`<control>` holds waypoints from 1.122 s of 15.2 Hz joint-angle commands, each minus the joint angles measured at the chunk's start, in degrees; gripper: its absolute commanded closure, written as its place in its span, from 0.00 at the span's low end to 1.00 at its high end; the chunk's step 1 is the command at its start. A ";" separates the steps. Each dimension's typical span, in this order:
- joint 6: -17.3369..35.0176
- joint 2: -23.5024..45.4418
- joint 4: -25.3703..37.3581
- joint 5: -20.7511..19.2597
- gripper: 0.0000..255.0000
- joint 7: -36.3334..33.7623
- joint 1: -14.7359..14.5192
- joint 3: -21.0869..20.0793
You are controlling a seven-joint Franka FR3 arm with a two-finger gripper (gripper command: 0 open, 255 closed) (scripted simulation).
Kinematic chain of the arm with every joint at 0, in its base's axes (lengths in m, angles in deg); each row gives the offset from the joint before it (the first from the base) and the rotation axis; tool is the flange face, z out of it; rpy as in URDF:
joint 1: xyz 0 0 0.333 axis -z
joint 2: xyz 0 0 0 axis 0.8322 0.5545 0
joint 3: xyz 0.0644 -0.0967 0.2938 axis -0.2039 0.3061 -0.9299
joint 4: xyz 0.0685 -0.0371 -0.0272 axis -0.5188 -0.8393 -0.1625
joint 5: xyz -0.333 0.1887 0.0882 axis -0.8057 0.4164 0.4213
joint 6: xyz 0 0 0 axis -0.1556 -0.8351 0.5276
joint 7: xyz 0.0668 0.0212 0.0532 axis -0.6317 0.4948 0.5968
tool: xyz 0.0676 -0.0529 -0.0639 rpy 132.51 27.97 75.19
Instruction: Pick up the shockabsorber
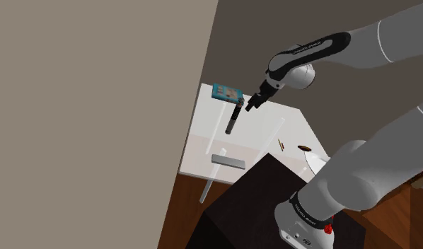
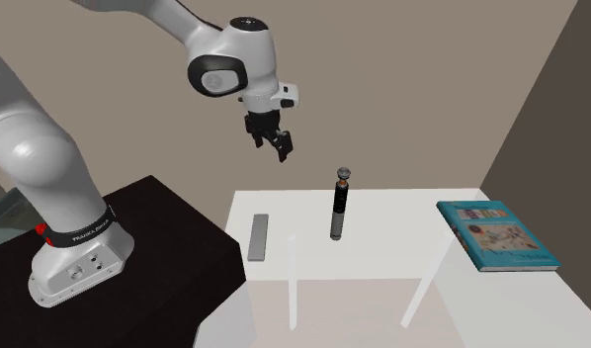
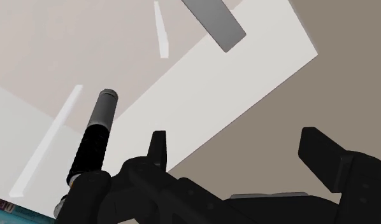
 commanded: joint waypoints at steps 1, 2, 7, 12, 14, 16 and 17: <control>2.80 4.86 2.03 5.95 0.00 5.97 -1.39 2.32; 3.71 7.55 3.43 9.60 0.00 9.27 -1.92 3.13; 4.99 21.03 12.19 28.48 0.00 25.60 0.68 2.10; 3.97 32.77 22.62 41.13 0.00 36.26 7.55 -2.47; 3.44 37.08 27.10 44.52 0.00 39.04 10.33 -4.23; 2.85 41.30 31.79 47.26 0.00 41.17 12.93 -5.78; 2.52 43.40 34.22 48.43 0.00 42.03 14.14 -6.45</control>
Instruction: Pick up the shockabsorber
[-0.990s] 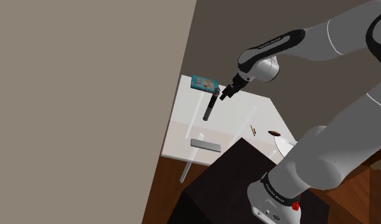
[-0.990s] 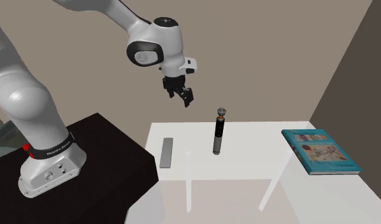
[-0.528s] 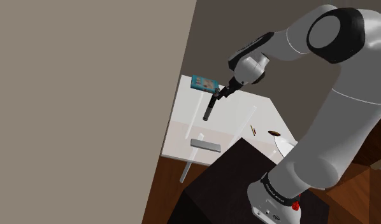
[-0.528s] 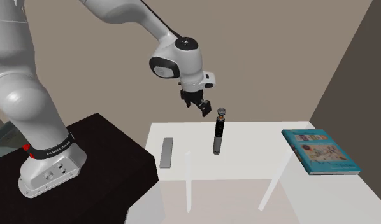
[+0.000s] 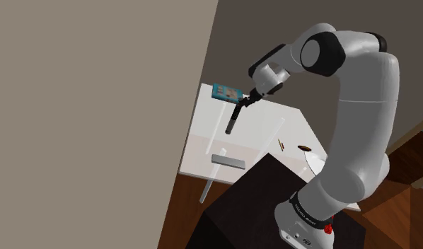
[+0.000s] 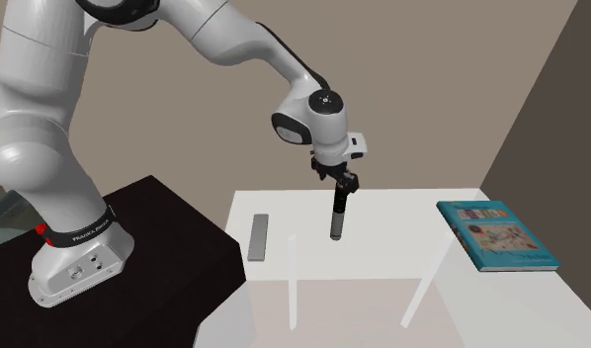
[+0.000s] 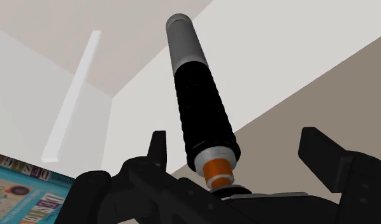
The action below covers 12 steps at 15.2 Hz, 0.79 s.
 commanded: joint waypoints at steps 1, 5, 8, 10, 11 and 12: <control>-0.31 2.34 2.66 1.52 0.00 1.21 1.47 -0.89; 0.85 4.76 3.51 3.86 0.00 3.39 2.56 -2.35; 1.85 6.99 4.44 5.88 0.00 5.30 3.53 -3.64; 1.85 6.98 4.43 5.88 0.00 5.30 3.53 -3.64; 1.83 6.88 4.38 5.80 1.00 5.22 3.47 -3.59; 1.84 6.90 4.39 5.82 1.00 5.23 3.48 -3.60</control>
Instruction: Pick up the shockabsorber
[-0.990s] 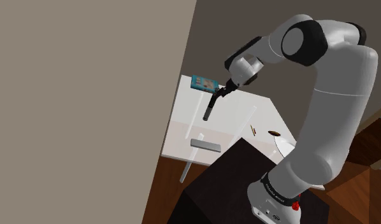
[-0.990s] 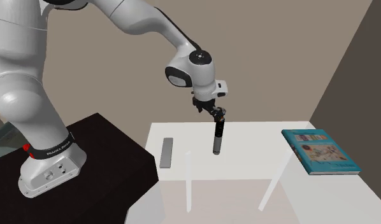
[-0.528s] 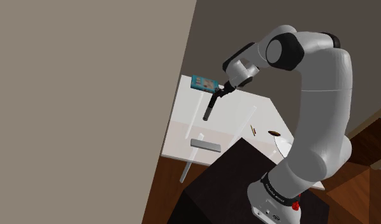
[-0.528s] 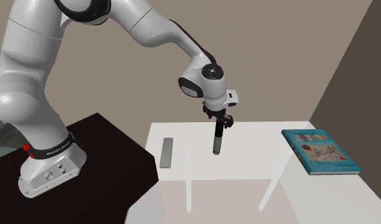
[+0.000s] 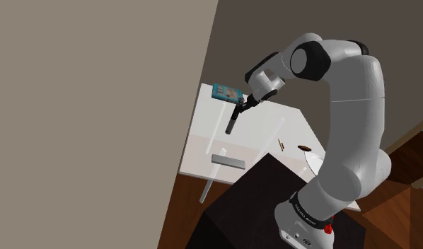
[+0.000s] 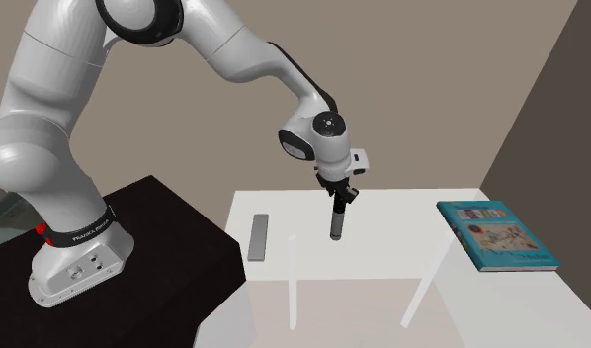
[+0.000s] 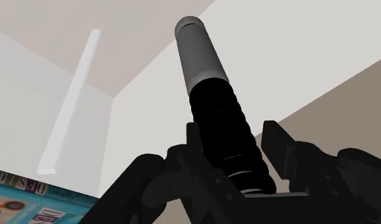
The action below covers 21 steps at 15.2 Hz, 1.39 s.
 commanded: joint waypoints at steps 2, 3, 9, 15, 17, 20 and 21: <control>0.01 0.04 0.01 0.04 1.00 0.04 0.02 -0.03; 0.02 0.06 0.03 0.05 1.00 0.04 0.02 -0.04; -0.23 -0.50 -0.22 -0.43 1.00 -0.39 -0.20 0.28; -1.95 -4.18 -1.61 -3.90 1.00 -3.64 -1.82 2.45; -2.55 -5.37 -1.97 -5.10 1.00 -4.75 -2.36 3.18; -3.48 -7.12 -2.43 -6.93 1.00 -6.42 -3.16 4.27; -3.79 -7.69 -2.56 -7.55 1.00 -6.98 -3.43 4.62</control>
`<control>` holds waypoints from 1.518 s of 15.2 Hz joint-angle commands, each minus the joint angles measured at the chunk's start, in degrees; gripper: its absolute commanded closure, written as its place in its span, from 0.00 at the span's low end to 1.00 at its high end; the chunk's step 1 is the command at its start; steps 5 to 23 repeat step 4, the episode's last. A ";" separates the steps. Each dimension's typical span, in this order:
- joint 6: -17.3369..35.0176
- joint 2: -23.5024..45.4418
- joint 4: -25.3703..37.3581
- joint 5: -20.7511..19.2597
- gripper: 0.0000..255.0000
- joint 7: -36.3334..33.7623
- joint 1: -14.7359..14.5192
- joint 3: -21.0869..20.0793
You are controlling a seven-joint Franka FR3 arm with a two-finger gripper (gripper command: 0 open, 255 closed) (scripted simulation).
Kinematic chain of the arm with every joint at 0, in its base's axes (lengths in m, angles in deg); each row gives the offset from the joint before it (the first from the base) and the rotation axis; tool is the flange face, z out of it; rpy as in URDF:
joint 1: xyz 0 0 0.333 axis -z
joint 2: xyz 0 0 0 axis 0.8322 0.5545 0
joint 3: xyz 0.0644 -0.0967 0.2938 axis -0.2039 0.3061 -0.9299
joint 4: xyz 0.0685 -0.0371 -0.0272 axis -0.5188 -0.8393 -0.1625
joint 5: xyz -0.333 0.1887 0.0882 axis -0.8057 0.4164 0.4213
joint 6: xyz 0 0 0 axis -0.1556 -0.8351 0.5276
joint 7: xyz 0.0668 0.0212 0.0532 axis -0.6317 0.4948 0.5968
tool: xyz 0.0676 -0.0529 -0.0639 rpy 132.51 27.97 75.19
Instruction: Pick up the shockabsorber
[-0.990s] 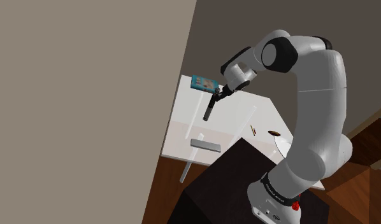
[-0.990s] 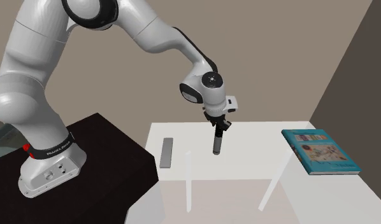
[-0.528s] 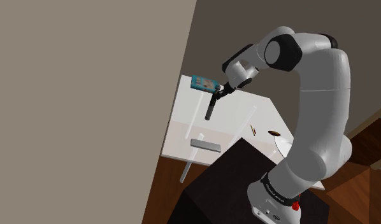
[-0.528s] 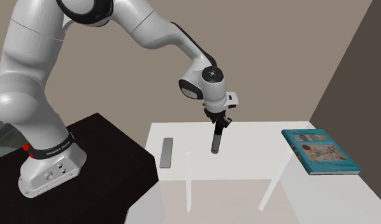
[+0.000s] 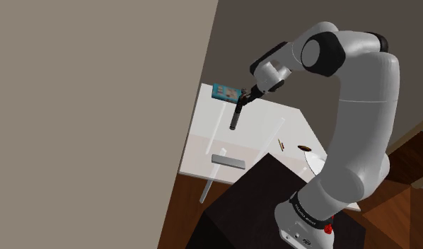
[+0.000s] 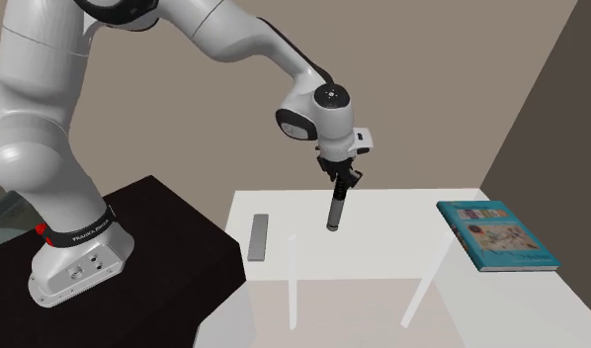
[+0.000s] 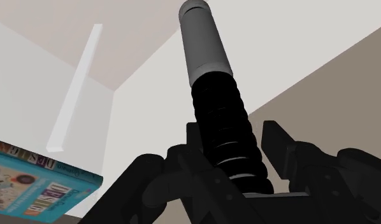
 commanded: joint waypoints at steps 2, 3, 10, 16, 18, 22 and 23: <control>-0.95 -1.84 -0.45 -1.92 1.00 -1.78 -0.87 1.11; -1.00 -1.93 -0.47 -2.02 1.00 -1.87 -0.91 1.16; -1.00 -1.93 -0.47 -2.02 1.00 -1.87 -0.91 1.16; -1.00 -1.93 -0.47 -2.02 1.00 -1.87 -0.91 1.16; -1.00 -1.93 -0.47 -2.02 1.00 -1.87 -0.91 1.16; -1.00 -1.93 -0.47 -2.02 1.00 -1.87 -0.91 1.16; -1.00 -1.93 -0.47 -2.02 1.00 -1.87 -0.91 1.16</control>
